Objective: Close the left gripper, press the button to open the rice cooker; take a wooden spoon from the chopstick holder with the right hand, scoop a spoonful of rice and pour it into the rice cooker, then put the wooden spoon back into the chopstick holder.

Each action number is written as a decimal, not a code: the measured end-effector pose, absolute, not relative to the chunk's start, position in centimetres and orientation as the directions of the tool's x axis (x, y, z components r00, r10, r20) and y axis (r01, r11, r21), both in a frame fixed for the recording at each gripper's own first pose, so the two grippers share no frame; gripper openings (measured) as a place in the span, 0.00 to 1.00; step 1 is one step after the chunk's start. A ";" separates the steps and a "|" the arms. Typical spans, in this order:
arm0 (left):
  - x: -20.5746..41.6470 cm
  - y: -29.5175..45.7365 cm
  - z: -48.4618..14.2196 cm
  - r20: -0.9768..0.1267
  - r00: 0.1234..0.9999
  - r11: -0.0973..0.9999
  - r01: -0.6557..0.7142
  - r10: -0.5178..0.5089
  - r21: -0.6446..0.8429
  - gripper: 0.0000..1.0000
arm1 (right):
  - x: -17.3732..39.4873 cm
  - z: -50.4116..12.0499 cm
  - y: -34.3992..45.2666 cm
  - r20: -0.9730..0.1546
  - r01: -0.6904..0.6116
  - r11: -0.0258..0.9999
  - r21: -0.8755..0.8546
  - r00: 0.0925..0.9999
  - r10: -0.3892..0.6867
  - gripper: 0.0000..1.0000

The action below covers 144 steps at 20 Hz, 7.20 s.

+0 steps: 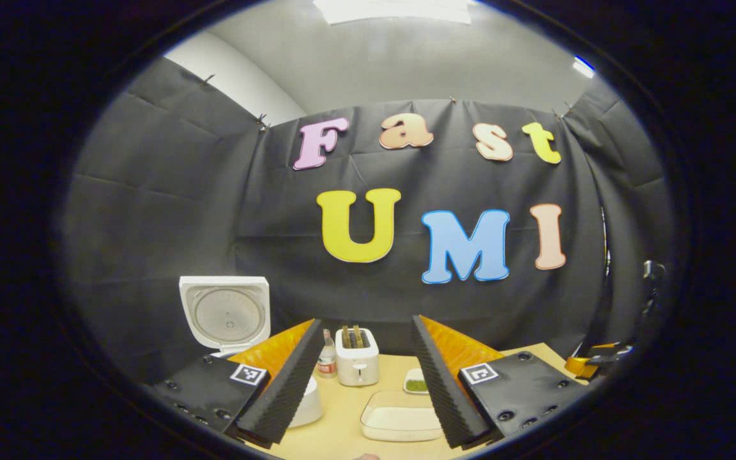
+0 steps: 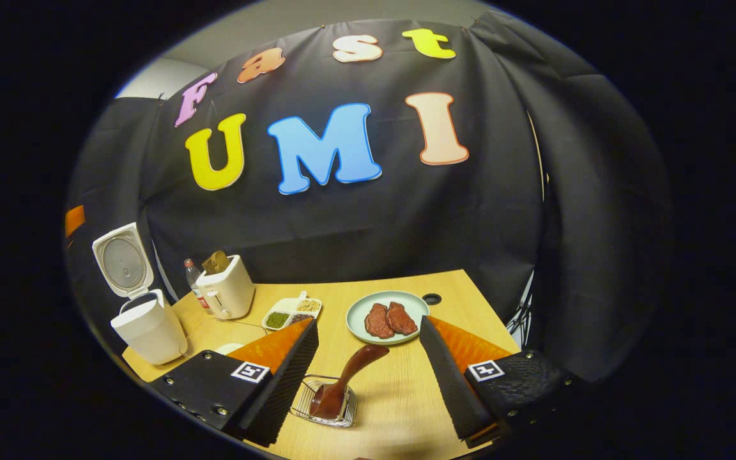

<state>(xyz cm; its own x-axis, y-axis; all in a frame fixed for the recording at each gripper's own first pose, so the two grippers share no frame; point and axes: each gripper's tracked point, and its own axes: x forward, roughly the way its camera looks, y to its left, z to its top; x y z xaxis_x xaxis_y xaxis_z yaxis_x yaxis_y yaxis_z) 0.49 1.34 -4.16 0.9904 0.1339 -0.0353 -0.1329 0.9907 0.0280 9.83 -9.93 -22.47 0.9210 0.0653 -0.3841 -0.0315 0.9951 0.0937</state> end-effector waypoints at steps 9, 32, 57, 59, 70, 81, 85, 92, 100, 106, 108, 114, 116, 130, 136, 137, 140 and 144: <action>3.8 3.5 -7.0 -0.088 0.996 0.999 -0.026 0.030 0.044 0.96 | 13.3 -31.1 -8.2 -0.490 0.043 0.992 0.119 0.871 0.021 0.97; 5.0 12.0 -7.8 -0.115 0.993 0.998 0.035 -0.028 0.056 0.99 | 12.5 -16.9 2.4 -0.319 -0.060 0.987 0.147 0.942 0.105 0.08; 4.2 21.8 -11.2 -0.179 0.984 0.998 0.013 -0.003 0.056 0.96 | 20.3 -34.1 20.9 -0.561 -0.253 0.968 0.001 0.801 0.210 0.08; 4.1 22.1 -12.1 -0.196 0.981 0.999 0.011 -0.001 0.051 0.96 | 19.6 -34.8 22.8 -0.579 -0.275 0.960 0.053 0.775 0.253 0.08; 2.5 23.3 -12.8 -0.220 0.975 0.998 -0.030 0.042 0.057 1.00 | 19.7 -33.6 23.5 -0.505 -0.042 0.800 0.598 0.755 0.418 0.08; 1.5 21.0 -10.3 -0.153 0.988 0.997 0.023 -0.011 0.075 0.99 | 18.3 -21.0 17.4 -0.273 -0.005 0.539 0.843 0.858 0.436 0.08; 0.8 21.6 -9.9 -0.146 0.989 0.998 0.024 -0.015 0.063 0.96 | 17.2 -17.3 17.5 -0.207 -0.032 0.463 0.886 0.866 0.455 0.08; -0.4 23.1 -8.8 -0.121 0.993 0.997 0.017 -0.007 0.078 0.96 | 16.0 -15.0 20.7 -0.149 -0.042 0.346 0.937 0.848 0.508 0.08; -1.8 25.8 -9.5 -0.133 0.991 0.995 0.005 0.009 0.099 0.96 | 15.3 -12.2 26.4 -0.114 -0.110 0.333 0.936 0.803 0.585 0.07; -2.0 27.8 -10.7 -0.158 0.987 0.995 -0.002 0.018 0.102 0.96 | 15.8 -11.0 32.3 -0.090 -0.168 0.316 0.934 0.744 0.662 0.07; -1.9 28.4 -11.1 -0.165 0.986 0.995 -0.002 0.019 0.104 1.00 | 16.5 -11.1 34.4 -0.089 -0.181 0.313 0.933 0.723 0.685 0.07; -1.8 29.7 -12.8 -0.191 0.982 0.995 0.001 0.018 0.100 0.96 | 19.2 -11.6 40.8 -0.114 -0.252 0.369 0.894 0.669 0.734 0.07; -1.6 30.0 -13.3 -0.200 0.980 0.995 0.001 0.018 0.095 0.96 | 19.8 -11.9 43.0 -0.125 -0.270 0.382 0.884 0.650 0.749 0.08; -3.4 32.0 -15.2 -0.225 0.972 0.996 -0.055 0.071 0.076 0.96 | 21.5 -18.3 57.2 -0.325 -0.637 0.673 0.375 0.590 0.739 0.08; -4.4 32.7 -15.4 -0.224 0.969 0.993 -0.086 0.103 0.084 0.96 | 17.5 -18.4 62.0 -0.337 -0.831 0.553 -0.055 0.537 0.774 0.08; -4.7 32.8 -15.3 -0.224 0.969 0.992 -0.092 0.108 0.084 0.96 | 16.6 -17.9 62.4 -0.328 -0.848 0.515 -0.124 0.525 0.786 0.08; -4.7 33.1 -15.4 -0.226 0.966 0.991 -0.108 0.125 0.084 0.96 | 14.0 -16.6 62.7 -0.285 -0.859 0.423 -0.288 0.499 0.819 0.08; -4.9 33.2 -15.4 -0.221 0.968 0.991 -0.107 0.121 0.075 0.96 | 13.1 -14.0 61.8 -0.223 -0.869 0.458 -0.188 0.492 0.841 0.08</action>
